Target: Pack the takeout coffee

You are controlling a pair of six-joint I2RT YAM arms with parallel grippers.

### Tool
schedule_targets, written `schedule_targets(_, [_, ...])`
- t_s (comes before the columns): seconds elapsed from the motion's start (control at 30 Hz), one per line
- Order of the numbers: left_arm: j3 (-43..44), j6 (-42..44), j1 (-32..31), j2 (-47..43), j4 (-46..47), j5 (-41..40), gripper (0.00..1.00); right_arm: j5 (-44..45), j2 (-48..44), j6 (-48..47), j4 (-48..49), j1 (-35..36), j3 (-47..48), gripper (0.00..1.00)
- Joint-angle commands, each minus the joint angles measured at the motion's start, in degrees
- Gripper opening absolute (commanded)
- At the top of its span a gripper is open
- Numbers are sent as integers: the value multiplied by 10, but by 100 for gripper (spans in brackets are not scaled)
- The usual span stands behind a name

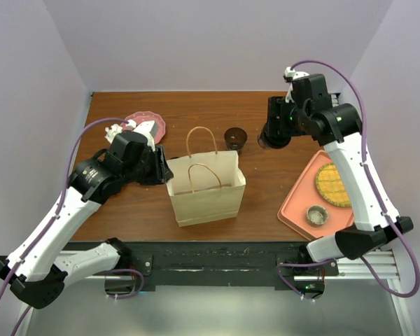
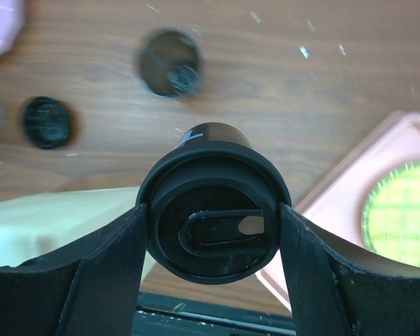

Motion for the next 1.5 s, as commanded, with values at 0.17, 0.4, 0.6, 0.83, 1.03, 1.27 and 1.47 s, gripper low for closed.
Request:
schedule_targets(0.17, [76,-26,1,44,-45,-27,42,-160,-55,-33,80,29,108,42])
schedule_targets(0.4, [79,-23,1,53,-42,-22,39,-235,-78,-75,155,88,107,42])
schedule_targets(0.6, [78,6,1,57,3,-16,13,-254,-68,-102,138,187,101,41])
schedule_targets(0.83, [27,40,2,15,117,44,0,-212,-55,-149,56,254,111,41])
schedule_targets(1.03, [-39,31,2,-35,176,68,0,-100,-31,-181,-20,342,138,41])
schedule_targets(1.27, [-60,-3,2,-58,180,67,0,67,-21,-172,-23,485,110,40])
schedule_targets(1.47, [-111,24,1,-101,234,76,0,143,-15,-206,15,526,59,40])
